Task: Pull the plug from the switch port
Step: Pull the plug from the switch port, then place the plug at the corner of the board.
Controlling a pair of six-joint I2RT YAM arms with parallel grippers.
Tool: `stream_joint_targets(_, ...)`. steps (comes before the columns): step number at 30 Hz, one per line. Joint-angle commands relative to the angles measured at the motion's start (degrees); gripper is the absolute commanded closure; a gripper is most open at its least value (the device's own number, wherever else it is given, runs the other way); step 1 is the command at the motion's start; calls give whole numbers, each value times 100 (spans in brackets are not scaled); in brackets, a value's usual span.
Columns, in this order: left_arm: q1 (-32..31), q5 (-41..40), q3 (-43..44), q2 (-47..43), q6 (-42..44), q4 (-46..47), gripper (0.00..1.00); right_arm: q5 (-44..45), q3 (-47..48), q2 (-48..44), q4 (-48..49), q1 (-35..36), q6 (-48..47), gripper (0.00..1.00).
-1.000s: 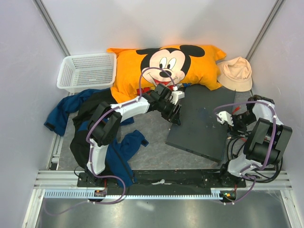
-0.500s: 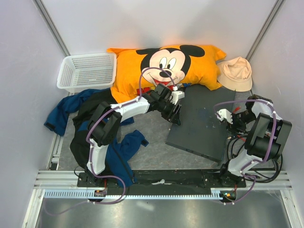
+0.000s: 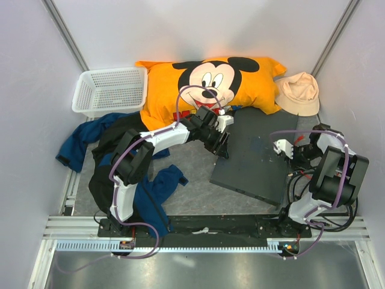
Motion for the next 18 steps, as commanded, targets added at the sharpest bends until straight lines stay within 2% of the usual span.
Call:
stream_joint_targets(1, 1, -107, 48, 67, -108, 127, 42, 65, -20, -121, 44, 32, 440, 94)
stream_joint_targets(2, 1, -107, 65, 85, -117, 119, 42, 145, -20, -121, 36, -29, 379, 99)
stream_joint_targets(4, 1, -98, 92, 94, -125, 127, 42, 373, -72, -130, 18, -239, 151, 99)
stream_joint_targets(9, 1, -90, 145, 129, -125, 118, 42, 813, 32, 63, -193, -1311, -850, 100)
stream_joint_targets(15, 1, -55, 127, 138, -134, 118, 42, 955, 384, 283, -219, -2129, -1239, 99)
stream_joint_targets(16, 1, -55, 127, 138, -143, 127, 42, 841, 567, 257, -298, -2226, -1308, 93)
stream_joint_targets(18, 1, -46, 171, 138, -143, 101, 42, 342, 753, 178, -666, -2253, -1318, 65)
